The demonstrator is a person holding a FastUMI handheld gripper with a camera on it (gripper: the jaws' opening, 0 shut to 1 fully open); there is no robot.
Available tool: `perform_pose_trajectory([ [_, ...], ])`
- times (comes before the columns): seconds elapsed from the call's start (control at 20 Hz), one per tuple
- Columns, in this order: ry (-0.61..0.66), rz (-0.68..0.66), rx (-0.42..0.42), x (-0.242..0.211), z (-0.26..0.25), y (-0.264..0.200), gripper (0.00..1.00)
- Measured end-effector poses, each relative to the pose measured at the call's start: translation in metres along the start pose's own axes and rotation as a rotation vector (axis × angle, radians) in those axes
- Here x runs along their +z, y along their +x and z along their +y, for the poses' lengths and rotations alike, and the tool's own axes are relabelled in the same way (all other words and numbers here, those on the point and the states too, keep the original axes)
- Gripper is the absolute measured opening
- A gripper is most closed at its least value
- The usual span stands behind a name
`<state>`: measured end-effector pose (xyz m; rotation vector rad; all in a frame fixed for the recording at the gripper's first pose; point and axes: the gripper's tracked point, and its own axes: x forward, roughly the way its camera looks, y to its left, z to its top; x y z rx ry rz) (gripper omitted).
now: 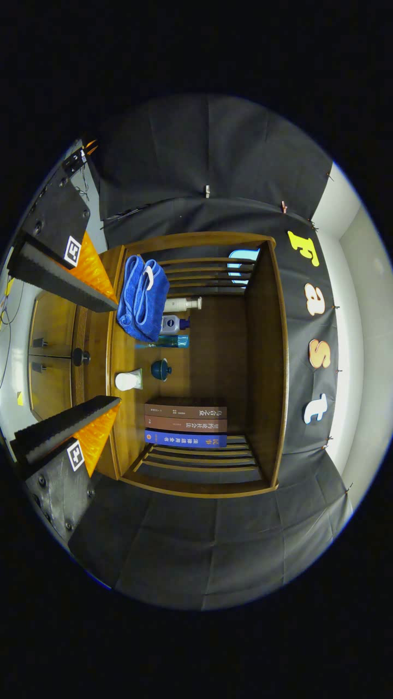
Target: Pull open the drawer, take out the items inside it, and place them on the countertop above the cabinet.
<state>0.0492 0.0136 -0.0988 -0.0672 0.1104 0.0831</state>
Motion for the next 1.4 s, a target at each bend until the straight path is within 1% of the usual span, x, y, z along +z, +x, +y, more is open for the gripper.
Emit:
perform_pose_trajectory([
  [0.35, 0.011, 0.022, 0.033, 0.027, 0.010, -0.041, 0.99],
  [0.5, -0.004, 0.017, 0.028, 0.034, 0.005, -0.054, 0.99],
  [0.75, 0.006, 0.014, 0.035, 0.037, 0.003, -0.060, 0.99],
  [1.4, 0.035, 0.033, -0.003, 0.031, -0.017, -0.057, 0.99],
])
